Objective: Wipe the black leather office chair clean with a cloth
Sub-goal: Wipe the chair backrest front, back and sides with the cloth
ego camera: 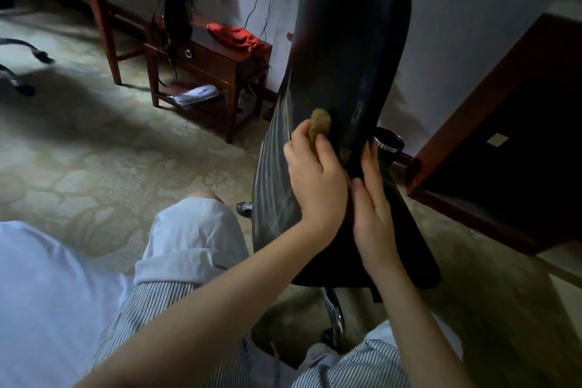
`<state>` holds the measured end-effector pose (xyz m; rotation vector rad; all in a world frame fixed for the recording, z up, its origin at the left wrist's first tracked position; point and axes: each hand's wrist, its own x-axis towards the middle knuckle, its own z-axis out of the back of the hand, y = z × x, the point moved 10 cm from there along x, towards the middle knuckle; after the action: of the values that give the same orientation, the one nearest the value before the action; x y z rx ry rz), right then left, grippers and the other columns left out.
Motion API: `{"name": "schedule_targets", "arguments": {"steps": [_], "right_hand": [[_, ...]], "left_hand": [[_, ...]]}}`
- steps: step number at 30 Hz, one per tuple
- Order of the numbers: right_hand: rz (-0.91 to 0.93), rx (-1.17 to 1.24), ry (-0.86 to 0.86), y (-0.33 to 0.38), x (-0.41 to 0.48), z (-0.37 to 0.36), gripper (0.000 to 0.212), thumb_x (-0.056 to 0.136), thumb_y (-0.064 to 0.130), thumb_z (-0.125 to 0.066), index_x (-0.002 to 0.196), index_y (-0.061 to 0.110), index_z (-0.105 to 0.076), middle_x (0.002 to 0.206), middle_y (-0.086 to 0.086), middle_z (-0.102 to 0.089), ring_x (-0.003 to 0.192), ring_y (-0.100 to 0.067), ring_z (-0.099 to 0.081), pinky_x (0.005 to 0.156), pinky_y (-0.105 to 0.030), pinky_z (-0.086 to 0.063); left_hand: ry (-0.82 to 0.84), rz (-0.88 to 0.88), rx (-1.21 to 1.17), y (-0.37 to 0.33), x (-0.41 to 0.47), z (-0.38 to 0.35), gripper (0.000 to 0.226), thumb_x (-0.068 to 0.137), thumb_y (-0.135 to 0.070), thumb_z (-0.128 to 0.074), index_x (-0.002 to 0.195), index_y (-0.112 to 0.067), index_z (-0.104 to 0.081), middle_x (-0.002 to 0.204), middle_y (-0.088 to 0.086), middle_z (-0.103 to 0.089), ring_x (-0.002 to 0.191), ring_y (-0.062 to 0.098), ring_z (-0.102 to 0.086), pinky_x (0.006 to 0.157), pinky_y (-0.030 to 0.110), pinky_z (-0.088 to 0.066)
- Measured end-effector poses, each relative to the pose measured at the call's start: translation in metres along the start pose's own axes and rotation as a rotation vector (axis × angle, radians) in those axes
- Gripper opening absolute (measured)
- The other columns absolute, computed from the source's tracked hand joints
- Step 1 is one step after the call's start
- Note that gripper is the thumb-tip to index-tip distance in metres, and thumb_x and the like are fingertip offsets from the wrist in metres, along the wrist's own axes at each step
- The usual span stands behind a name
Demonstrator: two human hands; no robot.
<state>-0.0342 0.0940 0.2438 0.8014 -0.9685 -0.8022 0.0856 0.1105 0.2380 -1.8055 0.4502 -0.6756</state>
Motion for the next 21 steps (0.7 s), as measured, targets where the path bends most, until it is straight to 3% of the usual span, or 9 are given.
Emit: {"name": "schedule_targets", "arguments": {"steps": [4, 7, 10, 14, 18, 21], "right_hand": [[0.176, -0.266, -0.072, 0.009, -0.007, -0.005, 0.052, 0.096, 0.029, -0.031, 0.142, 0.046, -0.015, 0.154, 0.014, -0.014, 0.144, -0.007, -0.011, 0.118, -0.042, -0.018], [0.275, -0.463, -0.056, 0.008, -0.007, -0.006, 0.061, 0.092, 0.022, -0.034, 0.147, 0.029, -0.009, 0.150, 0.014, -0.012, 0.142, -0.010, -0.009, 0.115, -0.045, -0.023], [0.351, -0.608, -0.022, 0.011, -0.002, 0.001, 0.060, 0.090, 0.016, -0.035, 0.145, 0.021, -0.013, 0.148, 0.008, -0.013, 0.139, -0.009, -0.009, 0.111, -0.054, -0.024], [0.429, -0.727, -0.005, 0.021, -0.003, -0.001, 0.060, 0.087, 0.014, -0.039, 0.143, 0.014, -0.020, 0.147, 0.003, -0.018, 0.137, -0.024, -0.016, 0.106, -0.060, -0.028], [0.550, -0.996, -0.088, 0.024, -0.008, 0.003, 0.066, 0.085, 0.018, -0.044, 0.146, 0.015, -0.017, 0.150, -0.005, -0.016, 0.139, -0.026, -0.015, 0.112, -0.054, -0.021], [0.829, -1.195, -0.192, 0.035, -0.030, 0.004, 0.066, 0.089, 0.014, -0.048, 0.146, 0.025, -0.017, 0.157, -0.005, 0.000, 0.145, -0.022, -0.002, 0.116, -0.044, -0.010]], "left_hand": [[-0.011, -0.079, 0.010, 0.008, -0.005, 0.007, 0.029, 0.094, -0.020, -0.039, 0.120, -0.013, -0.051, 0.098, -0.014, -0.043, 0.089, -0.017, -0.044, 0.075, -0.002, -0.032], [0.023, -0.051, 0.040, 0.035, -0.009, 0.012, 0.030, 0.093, -0.021, -0.037, 0.117, -0.011, -0.052, 0.101, -0.004, -0.047, 0.089, -0.018, -0.043, 0.075, -0.002, -0.030], [0.027, 0.032, 0.090, 0.080, -0.023, 0.022, 0.030, 0.093, -0.022, -0.036, 0.117, -0.012, -0.052, 0.107, 0.001, -0.046, 0.093, -0.018, -0.041, 0.080, 0.000, -0.029], [0.058, 0.277, 0.136, 0.145, -0.038, 0.036, 0.026, 0.100, -0.018, -0.036, 0.121, -0.015, -0.051, 0.113, 0.003, -0.045, 0.090, -0.015, -0.043, 0.083, 0.016, -0.034], [0.101, 0.372, 0.149, 0.156, -0.030, 0.036, 0.026, 0.100, -0.019, -0.035, 0.121, -0.015, -0.050, 0.116, 0.006, -0.045, 0.084, -0.009, -0.043, 0.077, 0.017, -0.030], [0.102, 0.322, 0.119, 0.143, -0.027, 0.034, 0.020, 0.100, -0.020, -0.037, 0.114, -0.019, -0.050, 0.114, 0.005, -0.046, 0.087, -0.015, -0.043, 0.076, 0.010, -0.033]]}}
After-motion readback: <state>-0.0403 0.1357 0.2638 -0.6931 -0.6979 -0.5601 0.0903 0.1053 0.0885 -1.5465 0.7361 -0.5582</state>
